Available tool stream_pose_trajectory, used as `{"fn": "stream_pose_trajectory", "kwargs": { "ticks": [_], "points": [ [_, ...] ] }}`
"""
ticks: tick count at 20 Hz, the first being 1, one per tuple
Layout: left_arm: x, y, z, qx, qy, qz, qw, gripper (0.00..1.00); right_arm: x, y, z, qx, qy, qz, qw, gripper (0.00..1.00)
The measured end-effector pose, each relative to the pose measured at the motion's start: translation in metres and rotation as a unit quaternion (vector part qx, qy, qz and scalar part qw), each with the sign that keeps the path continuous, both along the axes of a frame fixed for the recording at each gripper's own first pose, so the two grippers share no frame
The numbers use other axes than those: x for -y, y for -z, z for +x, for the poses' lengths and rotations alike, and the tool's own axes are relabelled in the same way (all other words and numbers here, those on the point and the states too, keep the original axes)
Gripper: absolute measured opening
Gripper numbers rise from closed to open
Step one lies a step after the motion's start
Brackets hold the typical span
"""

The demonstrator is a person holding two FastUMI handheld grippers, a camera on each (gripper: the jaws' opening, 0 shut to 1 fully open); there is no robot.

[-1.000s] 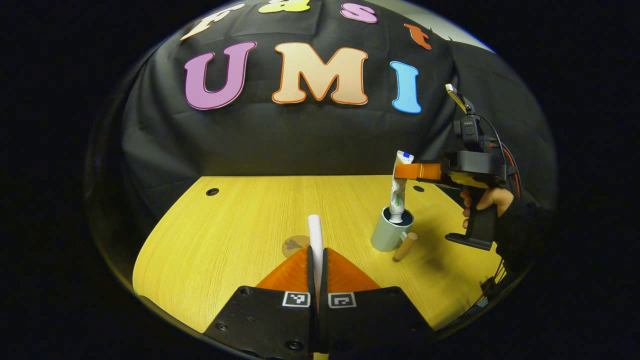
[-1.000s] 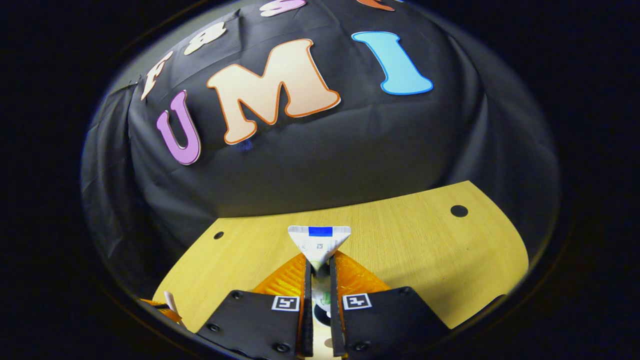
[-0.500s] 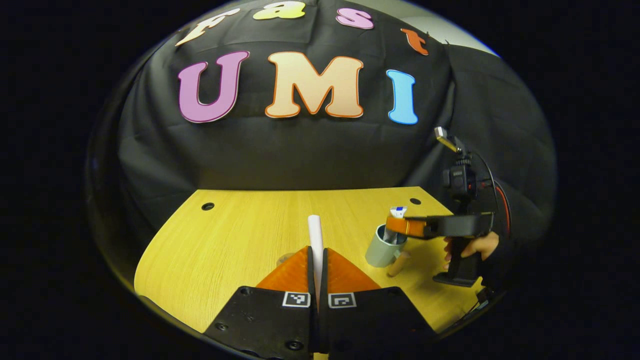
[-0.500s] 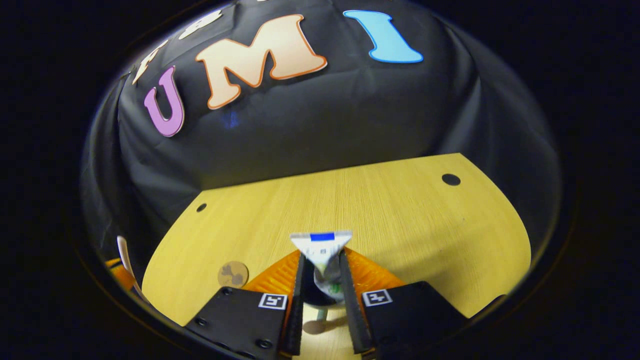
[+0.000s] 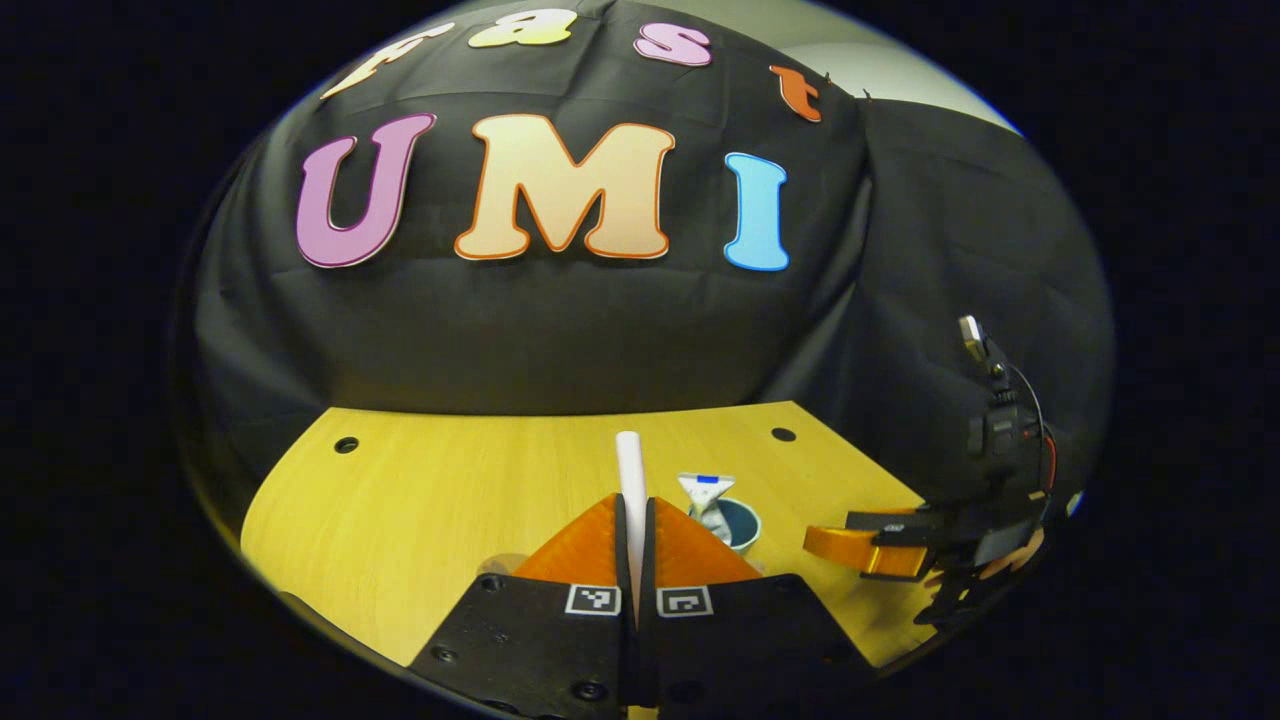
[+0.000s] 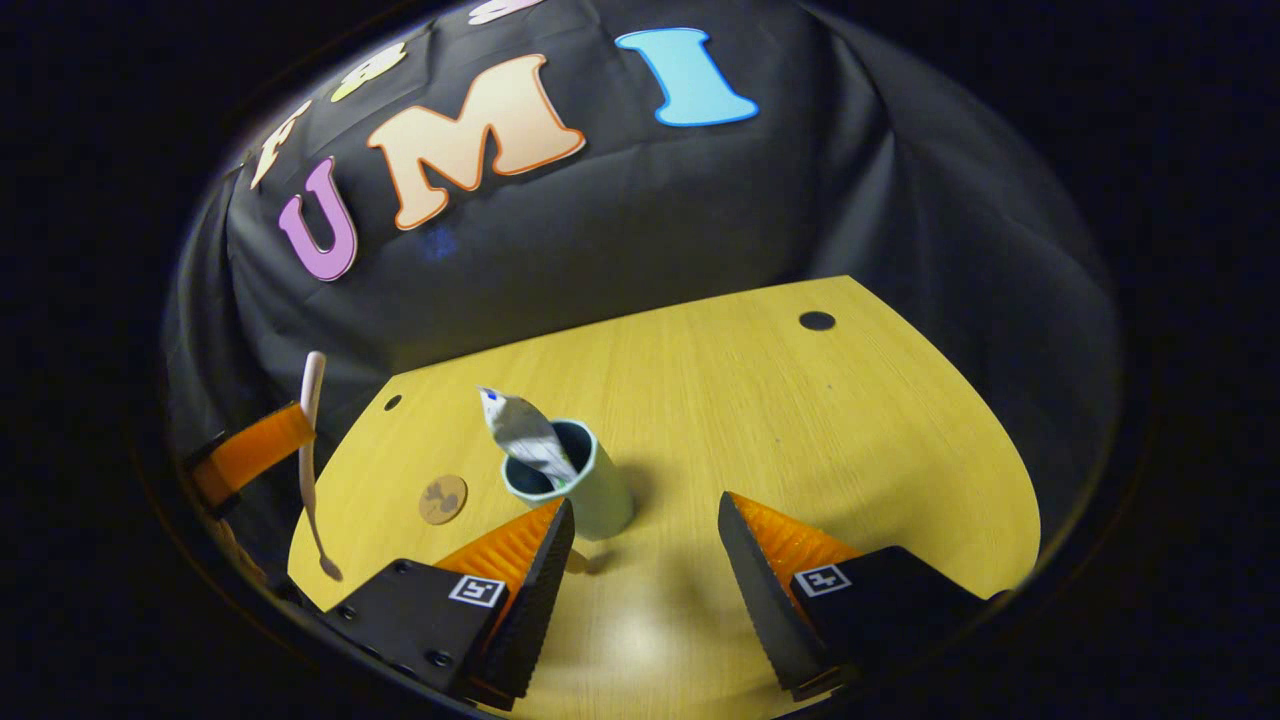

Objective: Put the toothbrush and toothpaste on the desktop into the cup, then pick up the cup and place it on the coaster on the desktop.

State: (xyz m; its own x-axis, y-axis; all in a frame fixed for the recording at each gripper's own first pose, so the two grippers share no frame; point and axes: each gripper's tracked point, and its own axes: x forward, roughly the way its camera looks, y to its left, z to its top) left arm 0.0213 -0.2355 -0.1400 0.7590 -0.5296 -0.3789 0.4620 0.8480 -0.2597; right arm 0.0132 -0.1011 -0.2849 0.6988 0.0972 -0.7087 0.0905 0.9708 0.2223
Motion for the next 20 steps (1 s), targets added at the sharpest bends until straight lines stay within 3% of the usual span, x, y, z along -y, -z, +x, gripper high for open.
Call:
{"fn": "stream_pose_trajectory", "kwargs": {
  "ticks": [7,11,20],
  "points": [
    [0.061,-0.025,0.035,0.027,0.016,-0.113,0.993,0.00,0.041,0.007,-0.046,-0.027,0.027,-0.004,0.999,0.89],
    [0.092,-0.028,0.048,0.039,0.030,-0.152,0.987,0.00,0.050,0.012,-0.061,-0.039,0.027,0.004,0.999,0.89],
    [0.141,-0.010,0.078,0.096,0.051,-0.117,0.987,0.00,0.050,0.027,-0.075,-0.059,0.017,0.028,0.998,0.89]
  ]
}}
